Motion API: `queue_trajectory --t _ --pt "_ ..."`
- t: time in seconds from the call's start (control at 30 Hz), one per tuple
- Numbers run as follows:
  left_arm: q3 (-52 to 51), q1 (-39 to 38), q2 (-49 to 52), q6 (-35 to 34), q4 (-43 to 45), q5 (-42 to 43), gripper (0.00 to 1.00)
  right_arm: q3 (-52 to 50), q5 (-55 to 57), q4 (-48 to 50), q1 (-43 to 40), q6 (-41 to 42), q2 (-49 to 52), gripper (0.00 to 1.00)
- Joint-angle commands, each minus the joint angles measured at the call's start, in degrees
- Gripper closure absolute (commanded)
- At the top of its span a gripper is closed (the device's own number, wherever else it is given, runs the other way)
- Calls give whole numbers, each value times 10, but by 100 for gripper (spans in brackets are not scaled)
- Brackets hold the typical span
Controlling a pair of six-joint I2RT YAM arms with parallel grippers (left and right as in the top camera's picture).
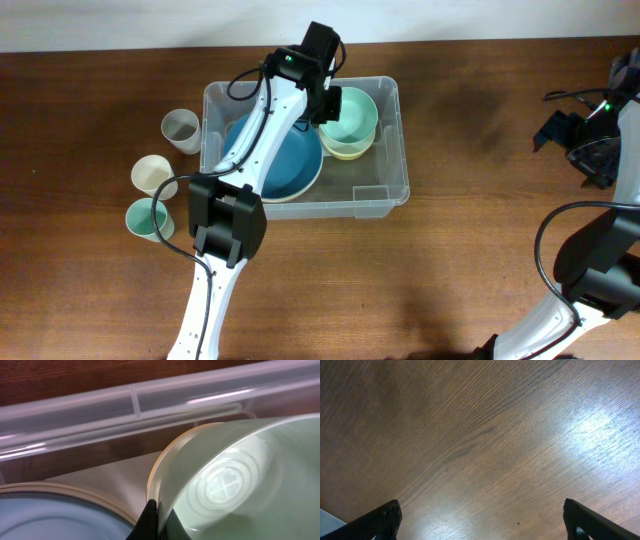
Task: Pack container
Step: 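Lower the mint green cup onto the nested bowls and release, then move the left gripper to the grey cup at the top left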
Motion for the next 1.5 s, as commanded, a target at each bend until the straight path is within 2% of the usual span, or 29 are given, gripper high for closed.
queue_trajectory --t 0.0,0.13,0.17,0.27,0.33,0.6,0.8,0.93,1.07,1.13,1.23,1.33,1.47 --pt "4 2 5 -7 2 22 99 -1 5 0 2 5 0 1" --pt "4 1 5 -6 2 31 98 -1 5 0 2 5 0 1" --pt "4 1 5 -6 1 30 94 -1 5 0 2 5 0 1" --pt "4 1 5 -6 0 30 62 -1 5 0 2 5 0 1" --pt "4 1 5 -6 0 30 55 -1 5 0 2 5 0 1" --pt "31 11 -1 -5 4 31 48 -1 5 0 2 5 0 1" --pt "149 35 -42 19 -43 25 36 -1 5 0 2 5 0 1" --pt "209 71 -82 11 -118 -59 31 -1 5 0 2 5 0 1" --pt "222 134 -114 -43 -204 -150 25 -1 5 0 2 5 0 1" --pt "222 170 -116 -43 -234 -150 18 -1 5 0 2 5 0 1" --pt "216 236 -109 -35 -275 -143 18 -1 5 0 2 5 0 1" --pt "203 288 -94 42 -280 -79 19 -1 5 0 2 5 0 1" --pt "175 332 -84 54 -274 -15 19 -1 5 0 2 5 0 1"
